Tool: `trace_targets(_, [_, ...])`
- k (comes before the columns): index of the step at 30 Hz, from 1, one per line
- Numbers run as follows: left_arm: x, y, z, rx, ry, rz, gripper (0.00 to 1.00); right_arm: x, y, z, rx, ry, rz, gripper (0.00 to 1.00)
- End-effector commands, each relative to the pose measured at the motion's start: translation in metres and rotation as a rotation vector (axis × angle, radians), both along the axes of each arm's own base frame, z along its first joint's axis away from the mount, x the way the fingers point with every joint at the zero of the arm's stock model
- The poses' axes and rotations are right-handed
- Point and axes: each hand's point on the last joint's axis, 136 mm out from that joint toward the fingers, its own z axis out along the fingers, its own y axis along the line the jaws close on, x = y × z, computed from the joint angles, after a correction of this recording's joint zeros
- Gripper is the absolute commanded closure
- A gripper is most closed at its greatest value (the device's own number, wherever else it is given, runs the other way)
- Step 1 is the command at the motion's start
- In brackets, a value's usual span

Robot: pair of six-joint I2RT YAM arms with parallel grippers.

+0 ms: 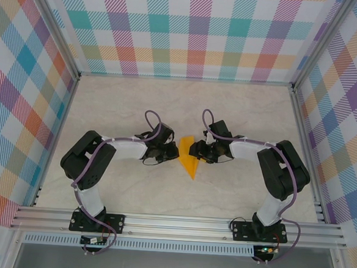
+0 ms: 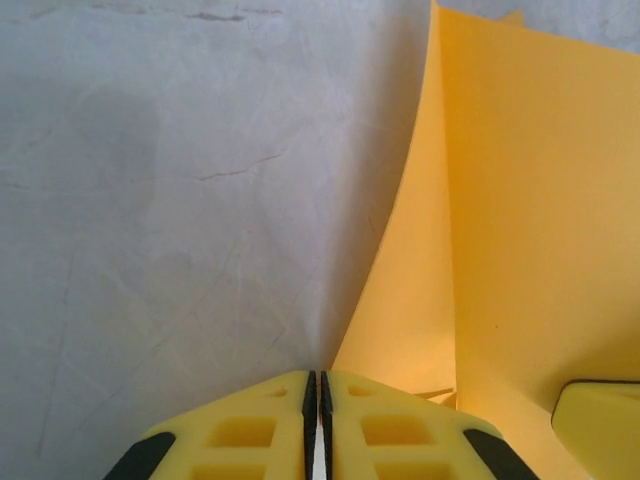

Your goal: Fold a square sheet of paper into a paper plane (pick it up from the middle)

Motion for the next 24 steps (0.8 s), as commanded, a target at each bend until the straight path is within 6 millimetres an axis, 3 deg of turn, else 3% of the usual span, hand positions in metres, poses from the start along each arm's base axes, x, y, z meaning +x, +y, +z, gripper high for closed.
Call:
trace_targets(1, [-0.001, 0.004, -0.011, 0.035, 0.044, -0.01, 0.89, -0.003, -0.005, -0.012, -0.048, 0.028, 0.003, 0.48])
trace_targets(10, [0.001, -0.003, -0.01, 0.023, 0.056, -0.028, 0.9, 0.003, 0.005, 0.03, -0.042, -0.065, 0.056, 0.49])
trace_targets(18, [0.005, -0.007, -0.001, 0.007, 0.041, -0.035, 0.87, 0.007, 0.006, 0.026, -0.168, -0.077, 0.067, 0.57])
trace_targets(24, [0.006, 0.008, 0.01, 0.059, 0.007, 0.014, 0.81, 0.01, 0.011, 0.021, -0.204, -0.077, 0.075, 0.68])
